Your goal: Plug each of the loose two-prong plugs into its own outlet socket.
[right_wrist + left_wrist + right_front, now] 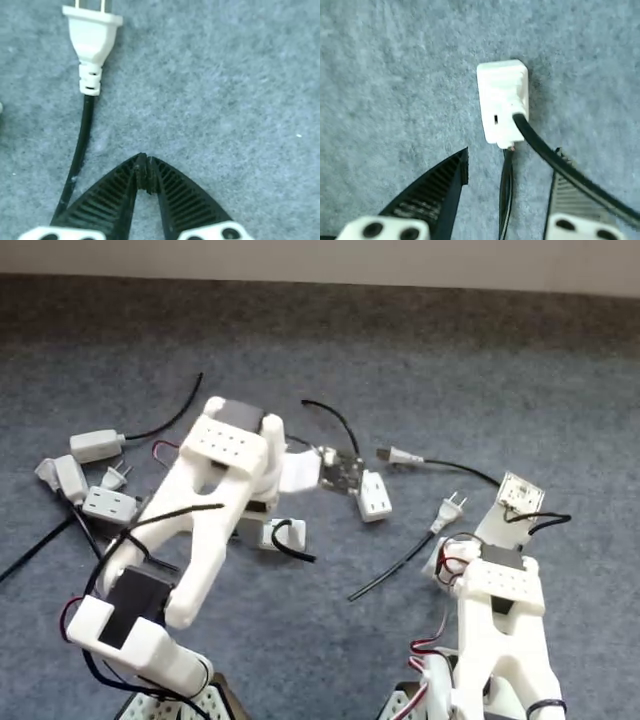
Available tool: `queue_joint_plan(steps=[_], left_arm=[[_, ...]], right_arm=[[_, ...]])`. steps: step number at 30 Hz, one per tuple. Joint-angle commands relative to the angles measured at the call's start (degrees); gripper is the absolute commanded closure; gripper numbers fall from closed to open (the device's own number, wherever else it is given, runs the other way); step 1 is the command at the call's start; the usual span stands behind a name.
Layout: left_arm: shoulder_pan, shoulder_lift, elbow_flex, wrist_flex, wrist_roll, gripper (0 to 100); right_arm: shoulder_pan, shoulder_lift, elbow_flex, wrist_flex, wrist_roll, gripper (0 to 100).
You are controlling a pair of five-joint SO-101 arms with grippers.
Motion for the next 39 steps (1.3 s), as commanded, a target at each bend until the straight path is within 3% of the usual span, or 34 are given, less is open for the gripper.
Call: queue_joint_plan(steps=[1, 10, 15, 26, 28, 32, 34, 39], left_arm=[[2.07, -0.31, 3.56, -8.70, 1.85, 73], [4.26, 0.75, 11.03, -18.64, 1.93, 73], [4.09, 8.66, 8.04, -19.08, 2.81, 73], [2.77, 15.69, -19.56, 2.81, 13.45, 74], [2.07, 15.69, -23.96, 3.52, 17.58, 79], [-1.10, 15.87, -31.60, 0.53, 28.84, 99], [-2.59, 15.87, -32.48, 0.70, 28.92, 98], [-3.03, 15.96, -29.76, 6.77, 20.40, 88]], right_arm=[[0.57, -0.75, -0.13, -0.75, 0.97, 99.1], [0.57, -0.75, -0.13, -0.75, 1.14, 99.1], [0.57, -0.75, -0.13, -0.75, 1.14, 99.1], [0.57, -0.75, -0.13, -0.75, 1.23, 99.1], [0.57, -0.75, -0.13, -0.75, 1.23, 99.1], [0.57, -0.75, -0.13, -0.75, 1.23, 99.1], [0.57, -0.75, -0.13, -0.75, 1.23, 99.1], [0.57, -0.75, -0.13, -0.75, 1.23, 99.1]])
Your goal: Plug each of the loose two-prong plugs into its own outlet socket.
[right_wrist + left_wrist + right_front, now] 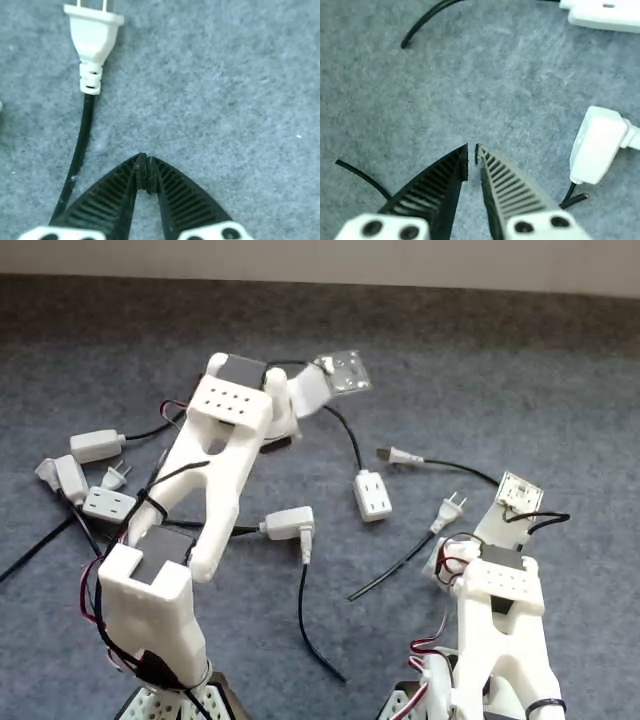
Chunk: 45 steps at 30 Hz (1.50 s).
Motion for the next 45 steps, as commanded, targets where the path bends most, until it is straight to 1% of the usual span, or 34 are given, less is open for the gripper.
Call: queue_joint_plan(steps=[1, 5, 7, 9, 11, 16, 22, 25, 27, 32, 34, 36, 38, 41, 45], left_arm=[[-0.04, -0.31, 1.19, 2.99, -3.60, 85], [0.13, -0.31, 4.79, 2.90, -3.78, 72], [0.66, -0.40, 6.46, 2.99, -4.31, 70], [1.71, -0.92, 8.31, 3.34, -7.47, 71], [2.86, -1.10, 9.36, 4.31, -8.88, 72], [3.56, -0.40, 10.07, 3.96, -8.79, 72], [3.91, 2.86, 12.26, -2.46, -8.70, 72], [4.00, 5.85, 11.74, -3.34, -8.62, 73], [4.09, 6.99, 11.74, -3.43, -8.53, 77], [3.30, 7.52, 8.22, -3.34, -0.26, 96], [2.51, 7.52, 6.81, -3.34, 2.02, 95], [2.42, 7.52, 6.20, -3.34, 2.55, 96], [2.33, 7.52, 6.11, -3.87, 5.36, 98], [1.89, 7.52, 4.44, -6.77, 13.27, 98], [-0.92, 7.60, -1.63, -8.97, 24.18, 98]], right_arm=[[0.57, -0.75, -0.13, -0.75, 0.70, 99.1], [0.57, -0.75, -0.13, -0.75, 0.79, 99.1], [0.57, -0.75, -0.13, -0.75, 0.79, 99.1], [0.57, -0.75, -0.13, -0.75, 0.79, 99.1], [0.57, -0.75, -0.13, -0.75, 0.79, 99.1], [0.57, -0.75, -0.13, -0.75, 0.79, 99.1], [0.57, -0.75, -0.13, -0.75, 0.79, 99.1], [0.57, -0.75, -0.13, -0.75, 0.79, 99.1], [0.57, -0.75, -0.13, -0.75, 0.79, 99.1], [0.57, -0.75, -0.13, -0.75, 0.79, 99.1], [0.57, -0.66, -0.13, -0.75, 0.79, 99.1], [0.57, -0.66, -0.13, -0.75, 0.79, 99.1], [0.57, -0.75, 0.48, -0.84, 0.79, 99.1], [0.48, -0.75, 1.45, -3.21, 0.79, 99.1], [0.40, -0.75, 1.54, -3.47, 0.79, 99.1]])
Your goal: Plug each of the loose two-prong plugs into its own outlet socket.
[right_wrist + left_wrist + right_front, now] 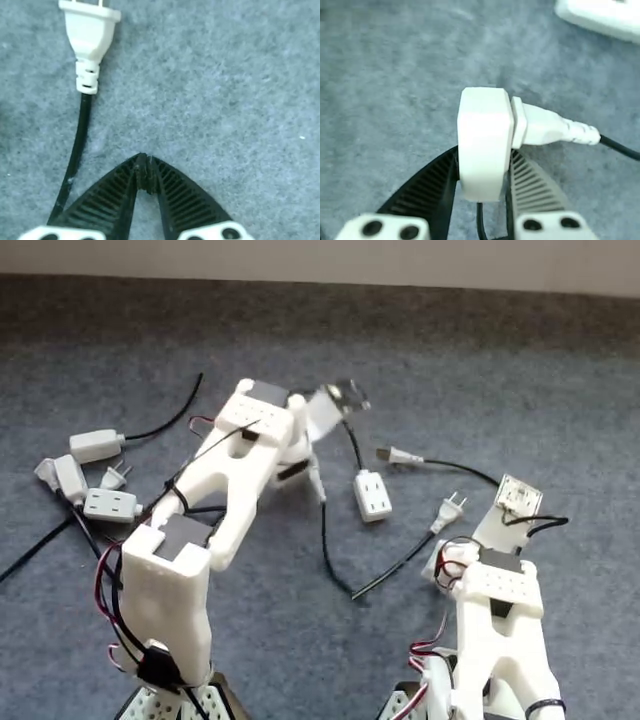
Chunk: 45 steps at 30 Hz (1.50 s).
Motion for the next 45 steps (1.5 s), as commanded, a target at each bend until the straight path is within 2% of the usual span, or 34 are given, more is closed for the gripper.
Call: queue_joint_plan(steps=[1, 5, 10, 16, 21, 24, 31, 37, 41, 45], left_arm=[[-3.30, -0.48, -7.69, -2.02, 9.76, 98], [-6.02, 1.10, -16.04, -1.67, 19.16, 98], [-9.01, 9.98, -30.02, -1.14, 30.51, 98], [-9.27, 22.02, -54.46, 5.01, 39.82, 98], [-9.27, 29.32, -69.49, 5.19, 45.27, 98], [-10.33, 31.34, -70.02, 1.49, 47.82, 98], [-14.02, 31.87, -59.03, -9.93, 48.09, 96], [-15.08, 31.96, -54.99, -10.55, 47.91, 71], [-15.96, 31.87, -54.64, -10.02, 48.18, 71], [-16.92, 30.90, -57.01, -5.45, 48.18, 70]], right_arm=[[0.40, -0.75, -0.22, -1.01, 0.79, 99.1], [0.40, -0.75, -0.22, -1.01, 0.79, 99.1], [0.31, -0.75, -0.22, -1.01, 0.79, 99.1], [0.22, -0.75, -0.22, -1.01, 0.79, 99.1], [0.22, -0.75, -0.22, -1.01, 0.79, 99.1], [0.22, -0.75, -0.22, -1.01, 0.79, 99.1], [0.22, -0.75, -0.22, -1.01, 0.79, 99.1], [0.22, -0.75, -0.22, -1.01, 0.79, 99.1], [0.31, -0.75, -0.22, -1.01, 0.79, 99.0], [0.31, -0.75, -0.22, -1.01, 0.79, 98.9]])
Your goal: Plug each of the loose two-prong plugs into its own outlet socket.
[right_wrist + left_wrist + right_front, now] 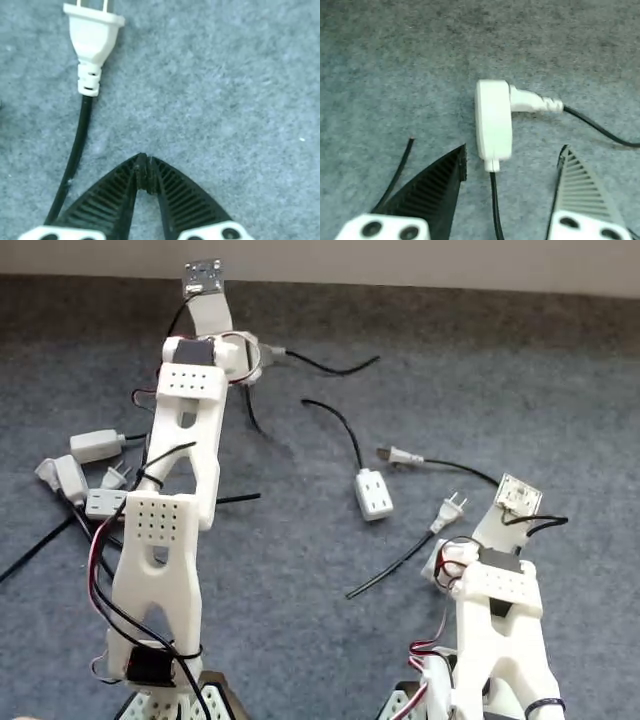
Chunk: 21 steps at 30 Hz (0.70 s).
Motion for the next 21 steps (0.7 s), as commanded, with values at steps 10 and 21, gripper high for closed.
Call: queue_joint_plan(steps=[10, 21], left_arm=[[-8.04, -8.92, -27.12, 33.05, 0.09, 70], [-18.95, -18.07, -8.75, 36.66, 0.09, 71]], right_arm=[[0.48, -1.27, -0.22, -0.84, 0.79, 98.0], [-3.74, -1.36, -6.37, 1.54, 0.35, 85.4]])
